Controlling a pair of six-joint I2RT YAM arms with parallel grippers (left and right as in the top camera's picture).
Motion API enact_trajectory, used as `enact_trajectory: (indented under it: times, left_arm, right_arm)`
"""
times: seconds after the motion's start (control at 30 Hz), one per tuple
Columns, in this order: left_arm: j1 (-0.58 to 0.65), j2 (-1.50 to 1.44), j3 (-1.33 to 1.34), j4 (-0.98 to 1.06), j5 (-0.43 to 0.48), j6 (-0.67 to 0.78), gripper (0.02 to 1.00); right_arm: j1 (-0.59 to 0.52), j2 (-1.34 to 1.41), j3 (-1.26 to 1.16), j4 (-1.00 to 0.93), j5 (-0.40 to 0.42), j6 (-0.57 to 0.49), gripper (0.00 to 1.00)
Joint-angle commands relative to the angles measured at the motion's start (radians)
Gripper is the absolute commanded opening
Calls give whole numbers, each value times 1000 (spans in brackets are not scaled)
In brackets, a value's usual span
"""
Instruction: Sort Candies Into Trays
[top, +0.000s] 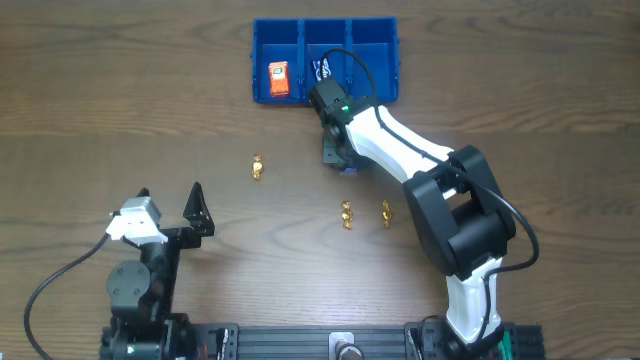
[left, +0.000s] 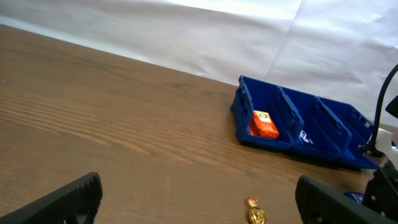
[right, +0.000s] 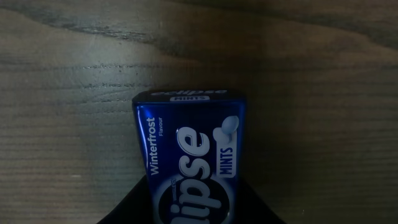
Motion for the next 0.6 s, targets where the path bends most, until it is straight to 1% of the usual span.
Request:
enact_trajectory:
  times: [0.03,0.1,0.2,0.23,0.33,0.4,0.5,0.6]
  left_arm:
    - [4,-6,-32,-12,10,13,998]
    - [4,-6,-32,-12,10,13,998]
    - [4,-6,-32,-12,10,13,996]
    - [4,-6,-32,-12,10,13,996]
    - [4,-6,-32,-12,10,13,998]
    - [4,-6,-32,-12,10,13,998]
    - [4,-6,-32,-12,10,13,998]
    - [4,-6,-32,-12,10,13,998]
  right_arm:
    - [32,-126,101,-72,45,1,218]
    - [37,-144,210,-143,82,-2,218]
    - [28,-109,454,-241,152,-6,220]
    - [17,-76,549,-263,157,-19,220]
    - [-12,58,781,-299,157,-56,222]
    - [-27,145,875,-279,153,-71,266]
    - [-47,266,953,-243,126,-87,283]
    - [-62,346,953,-216,114,-85,281]
